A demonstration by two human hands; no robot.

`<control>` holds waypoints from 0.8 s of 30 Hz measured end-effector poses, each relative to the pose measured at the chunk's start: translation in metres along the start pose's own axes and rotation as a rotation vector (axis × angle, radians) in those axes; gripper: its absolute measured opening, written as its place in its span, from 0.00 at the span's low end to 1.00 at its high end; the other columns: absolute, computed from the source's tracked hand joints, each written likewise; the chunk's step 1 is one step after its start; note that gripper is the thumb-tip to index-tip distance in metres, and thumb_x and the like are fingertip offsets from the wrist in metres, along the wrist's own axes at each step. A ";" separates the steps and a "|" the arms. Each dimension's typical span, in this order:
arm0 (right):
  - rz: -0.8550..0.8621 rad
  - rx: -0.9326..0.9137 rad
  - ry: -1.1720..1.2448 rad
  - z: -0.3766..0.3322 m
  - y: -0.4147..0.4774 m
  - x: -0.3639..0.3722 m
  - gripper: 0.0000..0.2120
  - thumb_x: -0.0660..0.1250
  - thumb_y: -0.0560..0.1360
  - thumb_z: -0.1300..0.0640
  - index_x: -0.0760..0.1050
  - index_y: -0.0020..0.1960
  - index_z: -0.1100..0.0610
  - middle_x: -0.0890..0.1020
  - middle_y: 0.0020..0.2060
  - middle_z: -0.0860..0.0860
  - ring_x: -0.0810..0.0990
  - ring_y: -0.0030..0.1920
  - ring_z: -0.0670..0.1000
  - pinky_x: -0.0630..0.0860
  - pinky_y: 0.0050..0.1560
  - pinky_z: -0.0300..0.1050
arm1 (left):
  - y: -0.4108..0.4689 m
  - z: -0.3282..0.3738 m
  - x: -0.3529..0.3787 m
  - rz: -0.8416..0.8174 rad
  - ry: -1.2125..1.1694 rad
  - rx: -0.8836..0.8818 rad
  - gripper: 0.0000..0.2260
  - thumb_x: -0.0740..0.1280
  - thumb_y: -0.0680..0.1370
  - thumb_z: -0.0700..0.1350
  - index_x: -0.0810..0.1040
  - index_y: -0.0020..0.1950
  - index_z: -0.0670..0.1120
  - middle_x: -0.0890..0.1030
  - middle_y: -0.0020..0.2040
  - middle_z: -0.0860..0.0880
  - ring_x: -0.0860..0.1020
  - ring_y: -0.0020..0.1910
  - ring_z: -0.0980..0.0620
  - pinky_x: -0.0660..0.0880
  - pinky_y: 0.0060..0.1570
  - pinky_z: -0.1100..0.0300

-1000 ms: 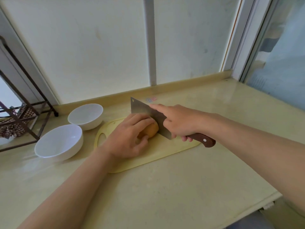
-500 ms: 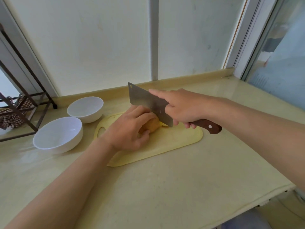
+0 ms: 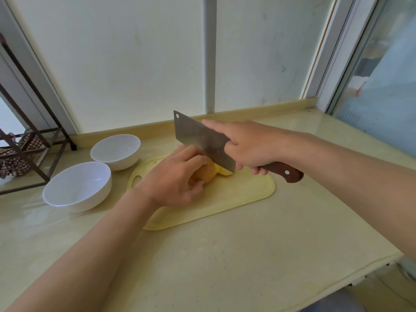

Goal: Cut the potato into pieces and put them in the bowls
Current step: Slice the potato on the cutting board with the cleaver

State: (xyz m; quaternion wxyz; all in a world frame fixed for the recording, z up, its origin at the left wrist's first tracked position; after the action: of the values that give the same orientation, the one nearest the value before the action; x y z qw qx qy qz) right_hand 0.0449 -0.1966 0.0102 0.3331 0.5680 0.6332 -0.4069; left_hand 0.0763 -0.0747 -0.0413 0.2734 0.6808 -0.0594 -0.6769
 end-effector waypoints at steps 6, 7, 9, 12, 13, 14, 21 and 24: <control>0.008 -0.008 -0.001 -0.002 0.001 -0.002 0.37 0.51 0.81 0.61 0.47 0.82 0.30 0.83 0.42 0.59 0.78 0.24 0.52 0.82 0.28 0.49 | 0.001 0.000 0.000 -0.028 0.005 -0.026 0.19 0.69 0.69 0.46 0.78 0.59 0.41 0.77 0.56 0.45 0.73 0.49 0.44 0.68 0.51 0.61; 0.007 -0.008 -0.004 -0.003 0.001 -0.002 0.37 0.51 0.81 0.61 0.47 0.82 0.30 0.83 0.42 0.59 0.78 0.24 0.52 0.82 0.28 0.49 | 0.001 -0.001 0.000 -0.033 0.007 -0.030 0.20 0.69 0.69 0.46 0.78 0.59 0.41 0.77 0.56 0.45 0.73 0.49 0.44 0.67 0.52 0.62; 0.007 -0.014 -0.006 -0.004 0.000 -0.004 0.37 0.51 0.81 0.61 0.48 0.81 0.30 0.83 0.42 0.59 0.78 0.24 0.52 0.83 0.29 0.50 | 0.001 -0.002 0.000 -0.042 0.011 -0.037 0.20 0.69 0.69 0.46 0.78 0.59 0.42 0.77 0.56 0.46 0.73 0.49 0.44 0.66 0.52 0.63; 0.013 -0.022 -0.005 -0.007 -0.001 -0.006 0.38 0.51 0.81 0.62 0.48 0.81 0.30 0.83 0.42 0.59 0.78 0.24 0.53 0.82 0.29 0.50 | 0.001 -0.002 0.001 -0.053 0.017 -0.047 0.19 0.69 0.69 0.46 0.78 0.58 0.41 0.77 0.55 0.45 0.74 0.49 0.43 0.66 0.52 0.63; 0.015 -0.023 -0.005 -0.008 -0.002 -0.007 0.38 0.51 0.81 0.63 0.48 0.82 0.31 0.83 0.42 0.59 0.77 0.24 0.52 0.82 0.28 0.49 | 0.001 -0.002 0.001 -0.055 0.021 -0.051 0.19 0.69 0.69 0.46 0.78 0.58 0.41 0.77 0.55 0.45 0.74 0.49 0.43 0.66 0.52 0.64; 0.016 -0.024 -0.005 -0.009 -0.002 -0.006 0.38 0.51 0.81 0.63 0.48 0.82 0.31 0.83 0.42 0.59 0.77 0.24 0.52 0.82 0.28 0.49 | 0.001 -0.002 0.001 -0.056 0.023 -0.054 0.19 0.70 0.69 0.46 0.78 0.58 0.41 0.77 0.55 0.45 0.74 0.49 0.44 0.66 0.52 0.64; 0.016 -0.033 0.002 -0.011 -0.005 -0.006 0.37 0.51 0.82 0.63 0.48 0.82 0.30 0.83 0.41 0.58 0.78 0.25 0.53 0.82 0.28 0.50 | 0.002 -0.002 0.003 -0.074 0.041 -0.074 0.19 0.69 0.69 0.46 0.78 0.58 0.41 0.76 0.56 0.45 0.73 0.50 0.45 0.66 0.51 0.64; 0.010 -0.041 -0.001 -0.013 -0.007 -0.005 0.37 0.51 0.81 0.62 0.49 0.81 0.29 0.83 0.41 0.59 0.78 0.24 0.52 0.82 0.28 0.50 | 0.002 -0.003 0.004 -0.088 0.049 -0.079 0.20 0.68 0.69 0.48 0.77 0.59 0.41 0.76 0.56 0.45 0.74 0.51 0.44 0.68 0.52 0.62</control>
State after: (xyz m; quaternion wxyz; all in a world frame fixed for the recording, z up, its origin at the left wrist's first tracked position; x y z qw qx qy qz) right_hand 0.0397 -0.1874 0.0217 0.3468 0.5641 0.6384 -0.3925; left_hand 0.0800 -0.0770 -0.0440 0.2714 0.6879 0.0041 -0.6732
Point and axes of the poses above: each hand's wrist, its own y-axis towards the middle knuckle, its own x-axis out of the palm, z = x × y, the point moved 8 cm from there along y, towards the middle knuckle
